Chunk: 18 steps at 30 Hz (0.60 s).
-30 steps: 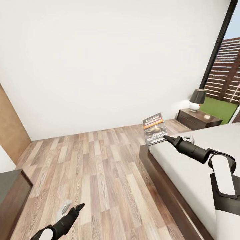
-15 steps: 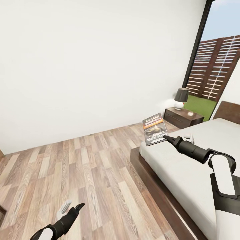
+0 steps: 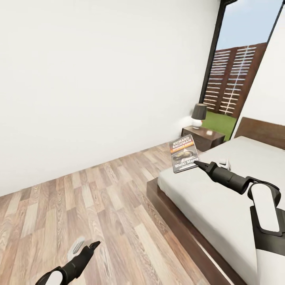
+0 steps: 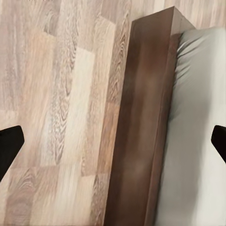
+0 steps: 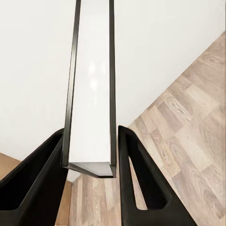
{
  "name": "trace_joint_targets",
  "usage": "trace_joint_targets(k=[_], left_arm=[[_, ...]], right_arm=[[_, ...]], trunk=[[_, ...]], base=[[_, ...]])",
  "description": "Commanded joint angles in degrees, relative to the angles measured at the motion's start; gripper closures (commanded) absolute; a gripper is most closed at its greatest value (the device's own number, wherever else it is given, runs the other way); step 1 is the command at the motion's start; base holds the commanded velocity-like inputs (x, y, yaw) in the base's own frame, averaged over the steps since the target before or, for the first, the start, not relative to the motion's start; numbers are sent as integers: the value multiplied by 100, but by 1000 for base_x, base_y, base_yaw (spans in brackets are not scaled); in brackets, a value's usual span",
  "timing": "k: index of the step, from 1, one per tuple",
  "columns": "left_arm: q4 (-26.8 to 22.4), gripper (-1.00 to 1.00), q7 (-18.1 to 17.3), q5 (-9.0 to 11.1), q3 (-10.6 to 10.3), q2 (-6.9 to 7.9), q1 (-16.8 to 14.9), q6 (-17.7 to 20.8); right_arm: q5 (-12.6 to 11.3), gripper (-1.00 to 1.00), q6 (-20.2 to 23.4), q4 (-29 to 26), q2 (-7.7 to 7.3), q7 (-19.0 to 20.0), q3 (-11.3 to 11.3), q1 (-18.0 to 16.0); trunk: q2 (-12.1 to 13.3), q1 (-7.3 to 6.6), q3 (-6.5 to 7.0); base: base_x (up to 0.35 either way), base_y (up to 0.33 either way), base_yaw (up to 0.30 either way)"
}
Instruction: In the bedroom, move the book from the bed onto either nightstand, and place the two sandals side by side next to the bed.
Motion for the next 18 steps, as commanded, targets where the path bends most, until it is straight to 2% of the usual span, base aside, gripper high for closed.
trace_joint_targets(k=[1,18], left_arm=[[-2,-100,-14,16,15,-3,-2,38],[-1,-100,-12,-100,15,-26,-2,38]], right_arm=[[7,100,30,-1,-1,62,-7,-8],[13,100,30,14,5,60,-5,-8]], trunk=[[-4,3,-6],[-4,3,-6]], base=[[265,213,-268],[260,222,-258]])
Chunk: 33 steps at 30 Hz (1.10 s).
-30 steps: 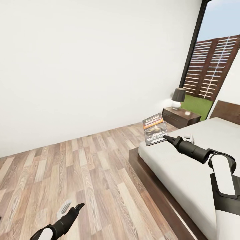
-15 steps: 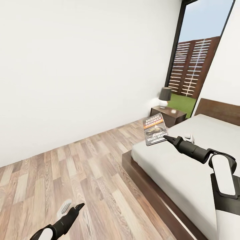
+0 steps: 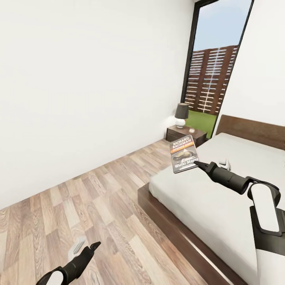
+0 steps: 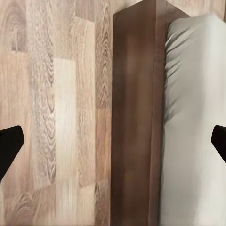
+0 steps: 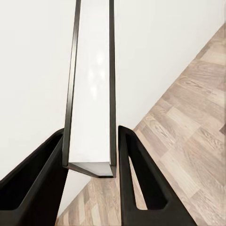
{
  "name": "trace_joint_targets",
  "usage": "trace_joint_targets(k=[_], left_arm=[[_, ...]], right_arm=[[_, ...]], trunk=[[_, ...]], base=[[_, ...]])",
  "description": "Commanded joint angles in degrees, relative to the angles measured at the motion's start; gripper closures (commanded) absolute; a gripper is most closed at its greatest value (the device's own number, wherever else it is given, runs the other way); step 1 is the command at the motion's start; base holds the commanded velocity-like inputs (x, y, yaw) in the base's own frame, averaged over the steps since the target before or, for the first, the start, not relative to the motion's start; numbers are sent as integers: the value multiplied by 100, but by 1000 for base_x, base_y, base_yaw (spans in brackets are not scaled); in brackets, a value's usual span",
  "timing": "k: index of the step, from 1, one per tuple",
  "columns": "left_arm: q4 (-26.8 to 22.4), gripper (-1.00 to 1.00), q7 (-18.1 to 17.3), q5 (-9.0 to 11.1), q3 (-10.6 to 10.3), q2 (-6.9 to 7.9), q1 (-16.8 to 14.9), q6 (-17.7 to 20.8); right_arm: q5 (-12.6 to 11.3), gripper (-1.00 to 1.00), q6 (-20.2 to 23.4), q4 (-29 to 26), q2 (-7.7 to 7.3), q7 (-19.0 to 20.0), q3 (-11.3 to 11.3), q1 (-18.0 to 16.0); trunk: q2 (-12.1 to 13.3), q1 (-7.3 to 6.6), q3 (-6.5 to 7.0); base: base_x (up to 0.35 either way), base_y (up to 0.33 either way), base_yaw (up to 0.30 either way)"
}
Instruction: In the bedroom, move the book from the bed onto either nightstand, and place the two sandals side by side next to the bed.
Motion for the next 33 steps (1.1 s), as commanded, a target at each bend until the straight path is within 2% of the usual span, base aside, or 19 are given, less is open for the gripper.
trace_joint_targets(k=[1,13,20,33], left_arm=[[-1,-100,-15,18,15,-1,-3,37],[-1,-100,-15,12,15,1,-3,37],[-1,-100,-15,11,15,4,-3,37],[-1,-100,-15,11,15,14,-3,37]], right_arm=[[1,100,30,4,4,64,-9,-7],[-7,100,30,138,4,86,-28,1],[9,100,-333,205,-7,97,-26,15],[12,100,-469,171,45,47,-19,60]], trunk=[[-4,3,-6],[-4,3,-6],[-4,3,-6],[-4,3,-6]], base=[[258,229,-139],[257,230,-46],[257,231,-5],[257,231,-1]])
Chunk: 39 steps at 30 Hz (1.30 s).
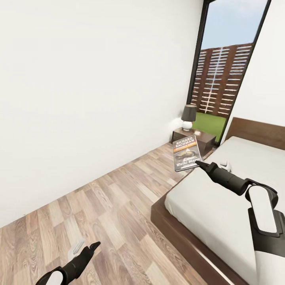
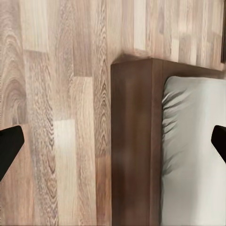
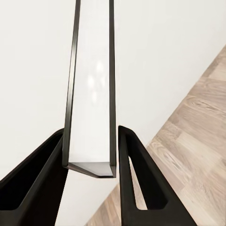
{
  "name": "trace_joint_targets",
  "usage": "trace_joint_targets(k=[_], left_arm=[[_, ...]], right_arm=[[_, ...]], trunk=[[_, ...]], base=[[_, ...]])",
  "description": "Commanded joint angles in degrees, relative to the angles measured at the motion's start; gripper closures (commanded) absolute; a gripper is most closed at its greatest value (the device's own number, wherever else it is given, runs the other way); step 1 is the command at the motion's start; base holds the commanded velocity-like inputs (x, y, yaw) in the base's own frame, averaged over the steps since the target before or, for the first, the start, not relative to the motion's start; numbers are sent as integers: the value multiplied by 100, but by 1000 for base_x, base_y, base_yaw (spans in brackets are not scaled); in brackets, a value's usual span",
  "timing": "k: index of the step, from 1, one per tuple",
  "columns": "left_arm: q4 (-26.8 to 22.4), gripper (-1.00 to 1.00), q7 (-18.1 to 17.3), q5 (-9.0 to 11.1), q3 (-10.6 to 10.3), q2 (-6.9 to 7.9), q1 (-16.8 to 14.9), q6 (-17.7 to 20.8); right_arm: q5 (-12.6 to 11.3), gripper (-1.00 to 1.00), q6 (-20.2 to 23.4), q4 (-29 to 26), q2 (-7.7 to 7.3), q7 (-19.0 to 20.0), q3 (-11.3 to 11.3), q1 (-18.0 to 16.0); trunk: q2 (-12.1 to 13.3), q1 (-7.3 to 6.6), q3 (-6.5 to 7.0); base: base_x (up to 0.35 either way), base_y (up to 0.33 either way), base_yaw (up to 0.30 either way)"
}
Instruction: In the bedroom, move the book from the bed onto either nightstand, and place the two sandals side by side next to the bed.
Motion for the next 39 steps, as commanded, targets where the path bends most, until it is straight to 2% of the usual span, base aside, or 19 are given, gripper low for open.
trace_joint_targets(k=[1,8,16,39], left_arm=[[0,-100,-16,20,14,-1,-4,37],[0,-100,-16,20,14,1,-4,37],[9,-100,-16,20,14,-1,-4,56],[104,-100,-20,28,15,-12,-12,117]], right_arm=[[14,100,27,-3,4,60,-9,-6],[41,100,-13,6,10,-144,-2,-4],[36,100,-282,-24,6,-432,7,-4],[40,100,-377,28,11,-491,21,-4]], trunk=[[-4,3,-6],[-4,3,-6],[-4,3,-1],[-4,3,74]], base=[[257,231,0],[257,230,0],[257,231,-48],[250,243,-232]])
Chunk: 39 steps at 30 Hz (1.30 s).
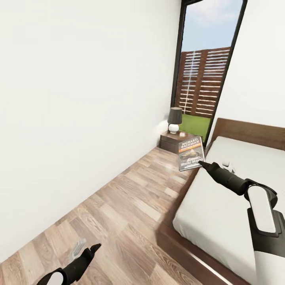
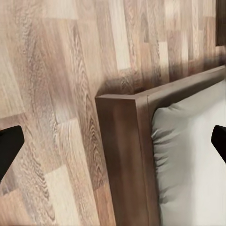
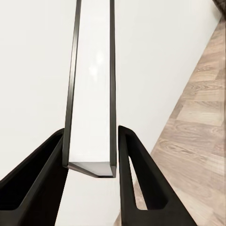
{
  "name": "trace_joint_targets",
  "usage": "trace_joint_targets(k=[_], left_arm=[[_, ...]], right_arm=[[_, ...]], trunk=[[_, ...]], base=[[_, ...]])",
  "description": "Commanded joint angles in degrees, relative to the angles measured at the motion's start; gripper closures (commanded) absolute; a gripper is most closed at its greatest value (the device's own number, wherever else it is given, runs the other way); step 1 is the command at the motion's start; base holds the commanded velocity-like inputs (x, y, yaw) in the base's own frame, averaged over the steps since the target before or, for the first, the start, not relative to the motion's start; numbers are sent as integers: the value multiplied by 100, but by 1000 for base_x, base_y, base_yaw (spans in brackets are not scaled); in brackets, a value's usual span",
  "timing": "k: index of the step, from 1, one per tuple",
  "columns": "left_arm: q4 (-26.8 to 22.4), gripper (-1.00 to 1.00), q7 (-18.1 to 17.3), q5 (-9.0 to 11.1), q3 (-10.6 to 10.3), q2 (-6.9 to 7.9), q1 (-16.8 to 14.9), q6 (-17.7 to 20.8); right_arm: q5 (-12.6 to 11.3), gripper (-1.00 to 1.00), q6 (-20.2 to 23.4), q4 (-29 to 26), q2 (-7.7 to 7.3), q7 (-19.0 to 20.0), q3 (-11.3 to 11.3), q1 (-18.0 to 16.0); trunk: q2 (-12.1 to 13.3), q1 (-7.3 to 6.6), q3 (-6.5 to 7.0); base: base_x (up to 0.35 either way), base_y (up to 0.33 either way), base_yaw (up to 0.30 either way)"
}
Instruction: In the bedroom, move the book from the bed onto either nightstand, and place the two sandals side by side next to the bed.
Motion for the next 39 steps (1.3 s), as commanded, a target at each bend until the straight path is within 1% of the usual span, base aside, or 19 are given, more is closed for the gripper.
trace_joint_targets(k=[1,32,35,36,38,39], left_arm=[[-1,-100,-15,18,16,-2,-2,35],[22,-100,-10,11,5,-37,-52,53],[76,-100,-10,10,-78,-35,-79,53],[130,-100,-10,10,-172,-31,-114,51],[182,-100,-10,10,-257,-28,-156,49],[182,-100,-10,10,-257,-28,-156,49]], right_arm=[[-28,100,23,1,3,13,-2,-8],[-32,100,7,25,3,24,18,-8],[-32,100,8,25,3,23,18,-8],[-32,100,9,25,3,23,18,-8],[-32,100,9,25,3,23,18,-8],[-32,100,9,25,3,23,18,-8]], trunk=[[-4,3,-3],[-4,3,92],[-4,3,102],[-4,3,105],[-4,3,111],[-4,3,115]], base=[[236,261,-250],[234,261,-255],[251,234,-256],[254,231,-256],[254,229,-256],[255,229,-256]])
